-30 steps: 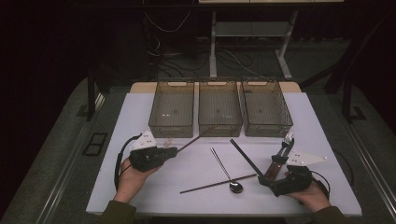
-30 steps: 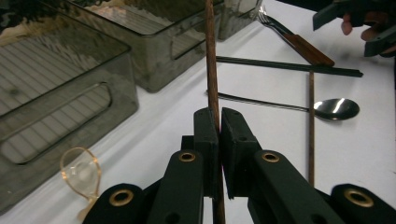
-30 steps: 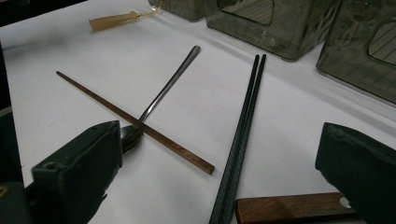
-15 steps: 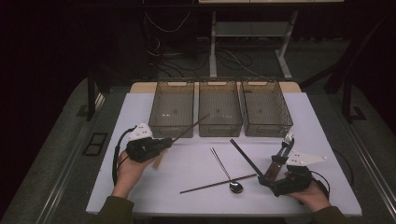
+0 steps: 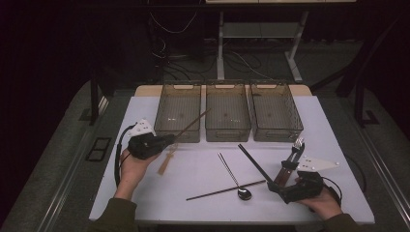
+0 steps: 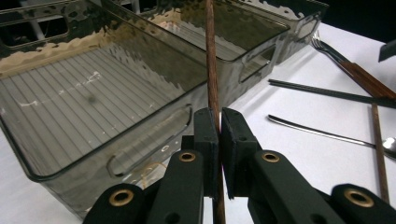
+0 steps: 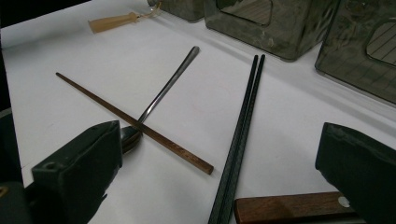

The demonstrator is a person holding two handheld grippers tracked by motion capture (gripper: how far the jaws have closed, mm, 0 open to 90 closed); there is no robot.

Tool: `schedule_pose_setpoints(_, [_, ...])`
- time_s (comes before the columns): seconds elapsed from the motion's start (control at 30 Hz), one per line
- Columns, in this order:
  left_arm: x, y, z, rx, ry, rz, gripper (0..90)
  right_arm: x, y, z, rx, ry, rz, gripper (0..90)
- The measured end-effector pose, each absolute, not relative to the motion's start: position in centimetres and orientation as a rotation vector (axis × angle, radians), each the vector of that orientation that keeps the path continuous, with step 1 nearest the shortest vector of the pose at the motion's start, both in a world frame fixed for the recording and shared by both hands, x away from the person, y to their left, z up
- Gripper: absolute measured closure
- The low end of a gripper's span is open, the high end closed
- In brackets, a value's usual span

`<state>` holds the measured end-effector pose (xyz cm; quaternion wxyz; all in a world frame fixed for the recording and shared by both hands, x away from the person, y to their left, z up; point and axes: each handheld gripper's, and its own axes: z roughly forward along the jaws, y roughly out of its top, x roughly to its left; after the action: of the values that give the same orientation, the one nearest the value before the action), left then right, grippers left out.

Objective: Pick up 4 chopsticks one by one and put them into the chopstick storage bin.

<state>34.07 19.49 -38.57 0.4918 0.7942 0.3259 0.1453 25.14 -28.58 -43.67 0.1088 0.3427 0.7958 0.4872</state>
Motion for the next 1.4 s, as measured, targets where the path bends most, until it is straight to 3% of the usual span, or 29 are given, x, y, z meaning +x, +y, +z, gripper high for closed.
schedule_pose_setpoints(1.4, [43.3,18.1,-37.0,1.914,1.03,0.442,84.4,25.2,-28.7,-43.6,1.015,2.34,1.445,0.9])
